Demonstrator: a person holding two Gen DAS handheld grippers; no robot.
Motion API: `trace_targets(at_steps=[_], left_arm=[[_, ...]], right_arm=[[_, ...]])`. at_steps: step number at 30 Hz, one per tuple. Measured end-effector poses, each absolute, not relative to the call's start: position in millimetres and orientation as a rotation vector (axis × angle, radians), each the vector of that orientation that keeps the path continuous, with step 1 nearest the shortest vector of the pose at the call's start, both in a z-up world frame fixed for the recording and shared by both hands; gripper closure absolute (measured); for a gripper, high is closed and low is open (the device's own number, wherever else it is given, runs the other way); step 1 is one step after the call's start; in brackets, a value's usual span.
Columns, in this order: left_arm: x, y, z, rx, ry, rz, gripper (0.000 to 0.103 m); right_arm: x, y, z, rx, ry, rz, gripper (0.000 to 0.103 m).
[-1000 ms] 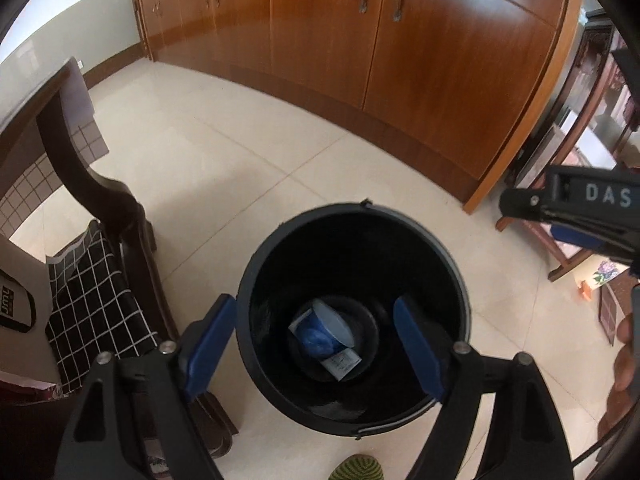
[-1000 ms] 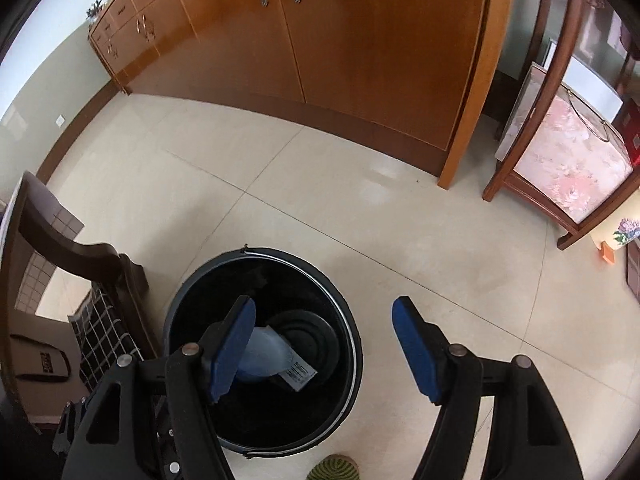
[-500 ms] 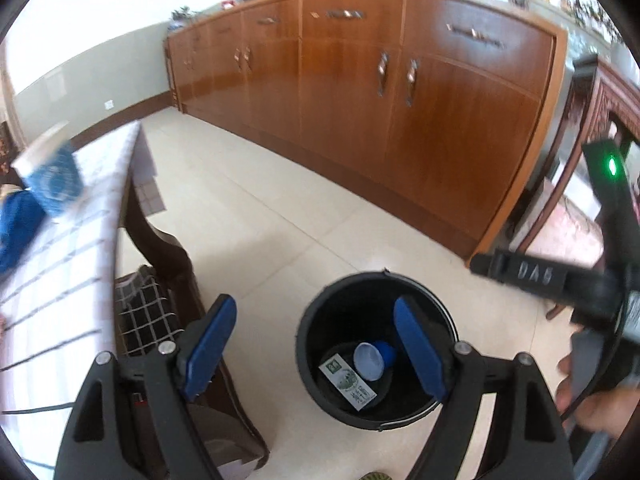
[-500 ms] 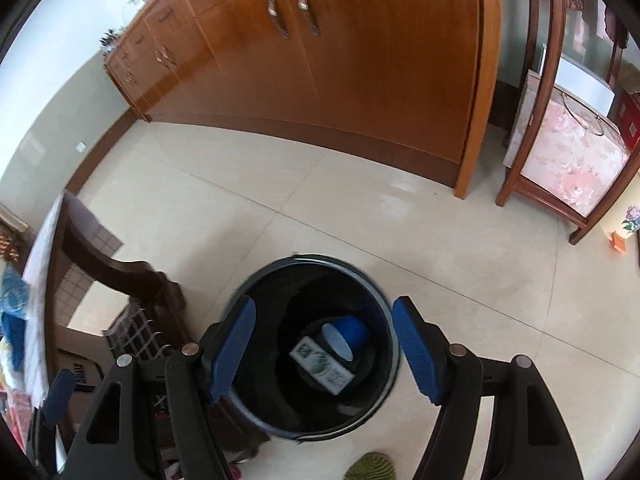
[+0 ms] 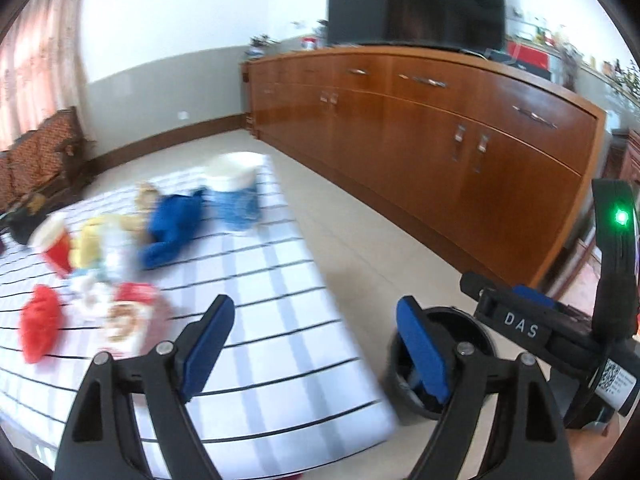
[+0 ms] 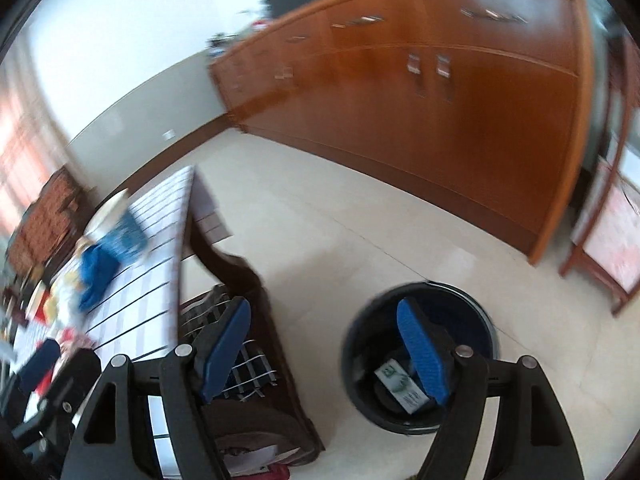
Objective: Collect trash
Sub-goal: 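Move both grippers back to the table, then grasp the red plastic bag with the left gripper while the right grasps the red milk carton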
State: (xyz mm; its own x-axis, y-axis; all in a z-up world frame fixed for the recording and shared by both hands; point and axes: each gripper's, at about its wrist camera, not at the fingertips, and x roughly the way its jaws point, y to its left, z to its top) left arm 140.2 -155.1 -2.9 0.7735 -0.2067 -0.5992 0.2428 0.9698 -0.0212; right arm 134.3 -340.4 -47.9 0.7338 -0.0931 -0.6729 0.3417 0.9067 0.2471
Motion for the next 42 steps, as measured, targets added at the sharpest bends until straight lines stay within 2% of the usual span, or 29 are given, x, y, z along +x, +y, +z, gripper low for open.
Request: trace_targets(at_steps=[22,42], left_arm=[[114,40,-18,0.005,0.609,0.14,0.018],[120,99,-39,-0.033,0.644,0.212,0.018]], right_arm=[[148,-147,-37,0.242,0.69,0.074,0.021],[178,-49,-61,0.117,0.782,0.131,0.02]])
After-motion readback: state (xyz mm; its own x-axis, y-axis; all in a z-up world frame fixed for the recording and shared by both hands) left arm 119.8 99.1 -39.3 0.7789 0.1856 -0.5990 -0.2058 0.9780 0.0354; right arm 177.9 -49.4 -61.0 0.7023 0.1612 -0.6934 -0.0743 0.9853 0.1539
